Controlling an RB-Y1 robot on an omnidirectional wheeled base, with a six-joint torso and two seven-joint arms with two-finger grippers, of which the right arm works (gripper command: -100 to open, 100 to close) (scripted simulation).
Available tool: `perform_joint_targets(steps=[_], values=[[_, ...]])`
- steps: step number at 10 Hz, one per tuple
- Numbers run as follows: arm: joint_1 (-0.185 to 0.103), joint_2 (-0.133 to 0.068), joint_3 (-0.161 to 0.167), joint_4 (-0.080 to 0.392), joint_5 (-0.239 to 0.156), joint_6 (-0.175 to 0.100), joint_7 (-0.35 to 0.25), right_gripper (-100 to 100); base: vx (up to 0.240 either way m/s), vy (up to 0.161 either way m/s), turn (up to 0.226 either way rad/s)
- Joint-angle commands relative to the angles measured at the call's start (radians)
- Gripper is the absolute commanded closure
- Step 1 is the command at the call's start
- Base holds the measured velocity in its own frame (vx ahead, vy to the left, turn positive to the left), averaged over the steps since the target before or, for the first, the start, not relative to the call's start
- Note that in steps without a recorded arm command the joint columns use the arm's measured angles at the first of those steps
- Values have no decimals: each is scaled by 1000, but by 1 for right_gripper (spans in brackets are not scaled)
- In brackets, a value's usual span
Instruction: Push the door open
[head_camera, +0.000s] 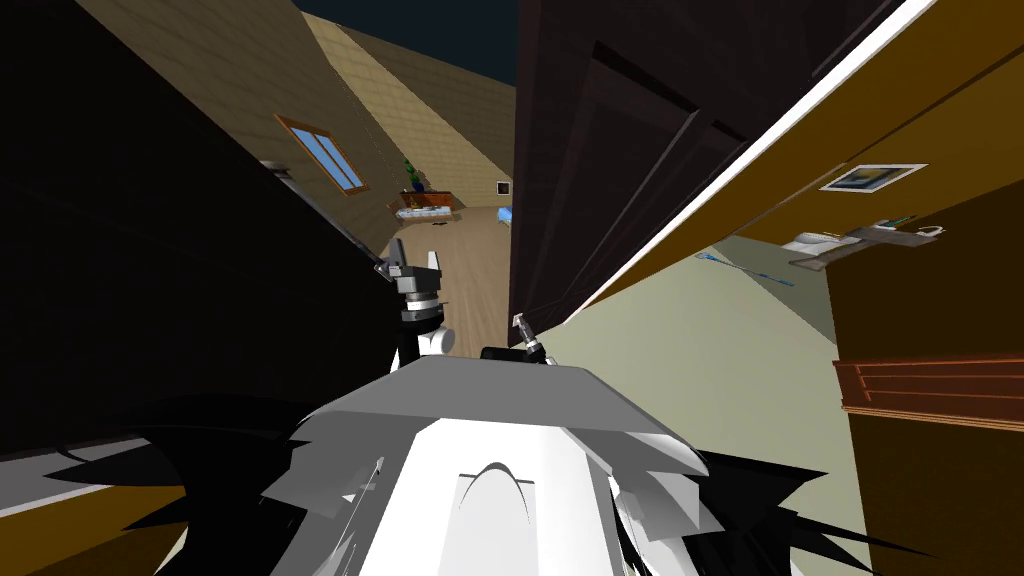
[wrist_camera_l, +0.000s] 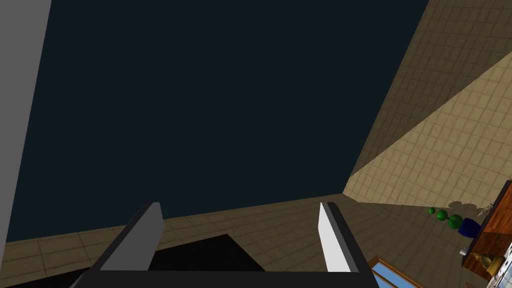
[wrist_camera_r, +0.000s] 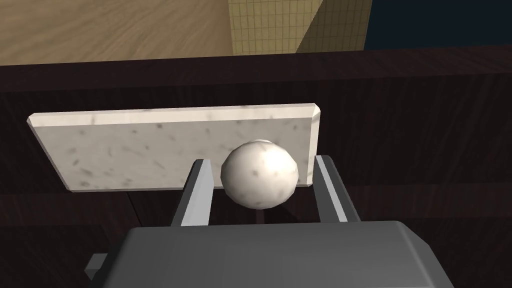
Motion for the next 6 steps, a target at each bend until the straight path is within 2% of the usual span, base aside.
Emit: perform_joint_targets(steps=[1, 5, 6], values=[[0, 0, 0, 0, 0, 1, 0, 100, -24, -13, 13], [0, 0, 0, 0, 0, 1, 0, 100, -7, -4, -1], [-4, -3, -12, 7, -6, 4, 5, 100, 106, 62, -30]])
